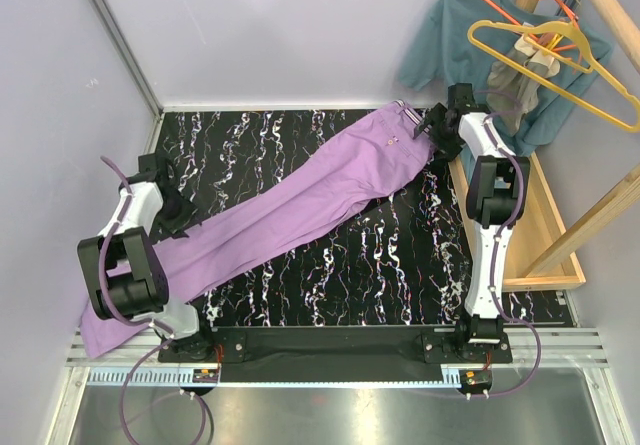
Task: Place the trousers on the hanger
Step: Fold the trousers at the center of the board.
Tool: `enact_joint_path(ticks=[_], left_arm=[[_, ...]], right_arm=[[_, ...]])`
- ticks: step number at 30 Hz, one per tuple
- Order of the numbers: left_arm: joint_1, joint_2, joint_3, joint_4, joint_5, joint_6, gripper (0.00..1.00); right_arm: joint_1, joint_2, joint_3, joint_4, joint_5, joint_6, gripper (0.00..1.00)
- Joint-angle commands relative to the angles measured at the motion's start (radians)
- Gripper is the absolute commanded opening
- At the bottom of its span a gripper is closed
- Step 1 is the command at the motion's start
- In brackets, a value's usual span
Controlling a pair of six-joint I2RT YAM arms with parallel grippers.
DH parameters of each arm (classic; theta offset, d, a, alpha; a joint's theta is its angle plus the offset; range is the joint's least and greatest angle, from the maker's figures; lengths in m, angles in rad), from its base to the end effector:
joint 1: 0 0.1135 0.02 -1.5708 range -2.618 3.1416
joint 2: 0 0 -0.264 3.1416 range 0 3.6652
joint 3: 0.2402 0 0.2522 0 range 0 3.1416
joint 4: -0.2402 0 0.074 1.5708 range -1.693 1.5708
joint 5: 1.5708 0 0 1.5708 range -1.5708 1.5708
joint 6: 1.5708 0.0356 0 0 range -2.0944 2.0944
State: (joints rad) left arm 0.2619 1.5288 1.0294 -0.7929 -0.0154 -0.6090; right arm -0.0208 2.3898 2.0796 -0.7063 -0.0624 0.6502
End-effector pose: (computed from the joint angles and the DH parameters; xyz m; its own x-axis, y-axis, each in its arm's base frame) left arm 0.2730 0.0738 0.2073 -0.6113 -0.7560 -0.2340 -0.7469 0.6489 -0.1451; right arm 0.5220 -0.0086 0.1830 -0.6839 0.6185 -0.3869 0.5050 0.7841 0.3608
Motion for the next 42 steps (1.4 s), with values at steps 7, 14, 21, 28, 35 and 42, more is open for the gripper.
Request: enact_joint_path(ticks=[7,14,21,28,35,42], left_arm=[[-0.007,-0.076,-0.006,0.070,0.106,0.017,0.54],[-0.009,-0.148,-0.020,0.083,0.118,0.041,0.56],[-0.032,-0.150,-0.014,0.115,0.192,0.022,0.56],[-0.137,-0.058,0.032,0.220,0.363,-0.052,0.54],[-0.295,0.123,0.214,0.241,0.388,-0.159,0.56],[-0.487,0.422,0.446,0.236,0.331,-0.304,0.56]], right_arm=[[-0.004,0.097,0.129,-0.007,0.029,0.065,1.00],[-0.005,0.088,0.108,0.146,-0.091,-0.006,0.89],[-0.005,0.054,0.270,0.171,-0.283,-0.139,0.33],[-0.001,-0.090,0.294,0.218,-0.414,-0.172,0.05],[0.007,-0.242,0.287,0.246,-0.528,-0.184,0.03],[0.005,-0.314,0.339,0.200,-0.580,-0.218,0.02]])
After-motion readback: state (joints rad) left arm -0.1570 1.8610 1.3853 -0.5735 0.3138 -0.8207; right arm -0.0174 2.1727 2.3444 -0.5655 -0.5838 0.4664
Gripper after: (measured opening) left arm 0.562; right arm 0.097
